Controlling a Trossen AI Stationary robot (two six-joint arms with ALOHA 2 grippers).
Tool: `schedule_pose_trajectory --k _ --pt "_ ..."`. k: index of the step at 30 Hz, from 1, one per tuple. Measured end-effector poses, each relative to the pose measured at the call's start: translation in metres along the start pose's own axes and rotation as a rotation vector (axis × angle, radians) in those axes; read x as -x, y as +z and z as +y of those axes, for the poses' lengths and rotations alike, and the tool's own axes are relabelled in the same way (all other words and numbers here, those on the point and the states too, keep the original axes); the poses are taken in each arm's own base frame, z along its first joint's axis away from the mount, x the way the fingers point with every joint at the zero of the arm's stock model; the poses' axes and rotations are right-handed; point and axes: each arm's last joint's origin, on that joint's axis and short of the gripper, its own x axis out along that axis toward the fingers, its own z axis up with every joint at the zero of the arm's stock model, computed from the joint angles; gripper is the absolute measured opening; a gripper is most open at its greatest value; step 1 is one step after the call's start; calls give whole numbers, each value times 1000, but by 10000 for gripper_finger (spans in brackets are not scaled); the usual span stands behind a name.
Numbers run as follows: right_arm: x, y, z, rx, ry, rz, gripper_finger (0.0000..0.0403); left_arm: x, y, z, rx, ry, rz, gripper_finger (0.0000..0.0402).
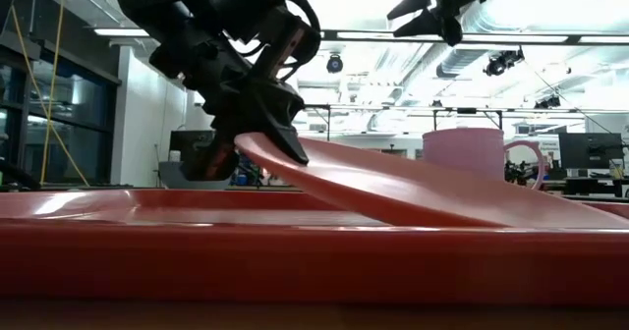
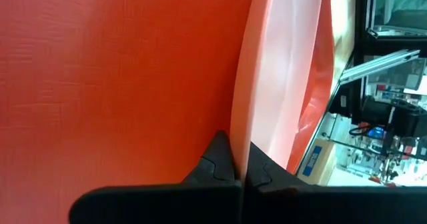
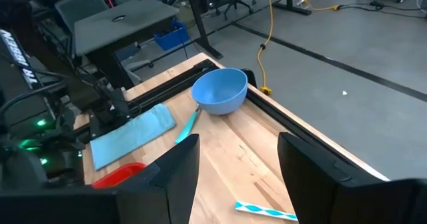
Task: Set up tray
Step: Put the pink plate on the red serving tray to the bottom left of the purple mug
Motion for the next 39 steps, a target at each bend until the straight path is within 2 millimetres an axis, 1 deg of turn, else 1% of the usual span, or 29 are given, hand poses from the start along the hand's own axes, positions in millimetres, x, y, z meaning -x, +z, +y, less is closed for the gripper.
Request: schedule_pose_trajectory --k 5,10,18,23,26,29,39 --pt "0 0 1 2 3 0 181 -14 0 8 11 -7 49 14" --pt "0 -1 1 -1 9 8 181 -22 2 10 16 -49 35 14" --pt "0 -1 1 -1 10 10 181 -23 2 9 13 -60 27 28" --pt "0 -1 1 7 11 10 181 -23 3 8 -17 -76 30 41" --pt "0 -1 1 8 11 10 181 -23 3 10 -25 -65 25 59" --pt "0 -1 1 8 11 12 181 -23 3 10 -45 -66 24 84" --pt "0 -1 1 16 10 17 181 -23 4 7 -60 -95 13 205"
